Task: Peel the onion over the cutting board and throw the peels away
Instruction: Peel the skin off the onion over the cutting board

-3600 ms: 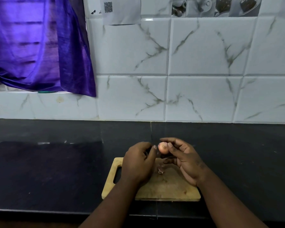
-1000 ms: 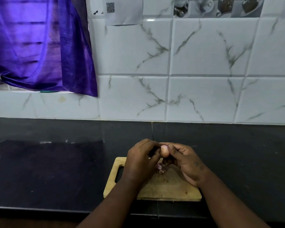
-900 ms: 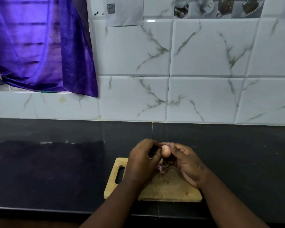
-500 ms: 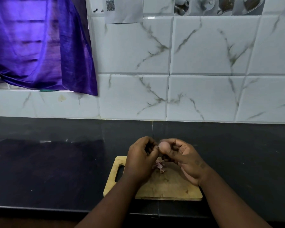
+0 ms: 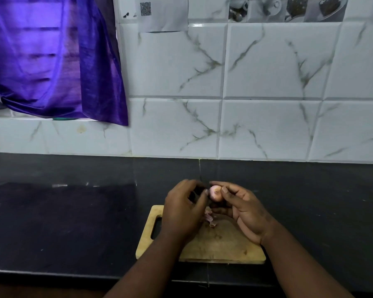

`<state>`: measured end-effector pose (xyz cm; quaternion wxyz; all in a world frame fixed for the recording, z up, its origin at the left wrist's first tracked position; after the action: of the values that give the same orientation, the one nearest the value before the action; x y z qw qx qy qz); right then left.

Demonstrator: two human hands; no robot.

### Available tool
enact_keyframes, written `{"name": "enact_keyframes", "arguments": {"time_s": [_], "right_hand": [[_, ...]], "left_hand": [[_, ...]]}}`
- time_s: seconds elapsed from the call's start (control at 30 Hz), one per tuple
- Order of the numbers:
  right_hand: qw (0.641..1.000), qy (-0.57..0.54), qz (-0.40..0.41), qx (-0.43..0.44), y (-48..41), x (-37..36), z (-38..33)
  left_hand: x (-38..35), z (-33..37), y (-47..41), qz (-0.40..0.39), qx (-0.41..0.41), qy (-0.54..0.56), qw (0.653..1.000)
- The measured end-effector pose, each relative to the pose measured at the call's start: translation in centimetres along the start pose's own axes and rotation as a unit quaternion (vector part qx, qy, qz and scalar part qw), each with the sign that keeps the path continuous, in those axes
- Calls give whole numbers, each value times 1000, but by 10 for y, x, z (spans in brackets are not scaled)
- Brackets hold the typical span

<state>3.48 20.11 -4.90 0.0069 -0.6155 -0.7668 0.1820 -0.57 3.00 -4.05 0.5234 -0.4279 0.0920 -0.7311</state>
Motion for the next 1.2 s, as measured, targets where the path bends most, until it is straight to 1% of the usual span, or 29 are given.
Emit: {"name": "enact_keyframes", "arguments": {"time_s": [0.07, 0.13, 0.3, 0.5, 0.7, 0.83, 1.1, 1.2], "right_hand": [[1000, 5, -7, -6, 1, -1, 0], [1000, 11, -4, -8, 2, -2, 0], [999, 45, 21, 4, 1, -2, -1], [996, 80, 20, 15, 2, -2, -1], [998, 63, 26, 16, 1, -2, -2], [997, 69, 28, 22, 1, -1, -1], [996, 89, 27, 8, 2, -4, -2], [996, 80, 25, -5, 4, -6, -3]], "left_hand": [[2, 3, 0, 2, -37, -1, 999], [3, 4, 0, -6, -51, -8, 999], [3, 4, 1, -16, -48, 4, 999], [2, 4, 0, -27, -50, -17, 998], [0, 4, 0, -27, -41, 18, 999], [1, 2, 0, -37, -42, 17, 998], [0, 1, 0, -33, -58, -23, 997], [-1, 4, 0, -39, -47, -33, 998]]}}
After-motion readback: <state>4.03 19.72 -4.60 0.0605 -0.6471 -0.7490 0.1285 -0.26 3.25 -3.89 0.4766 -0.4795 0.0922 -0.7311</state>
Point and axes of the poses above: each hand's wrist, its own y-axis away from the middle knuckle, its own x-axis out of the back of the hand, z = x × y, the point moved 3 cm from there along -y, towards the middle knuckle, and after that the axes turned 15 degrees about -z, right-handed, at the moved point
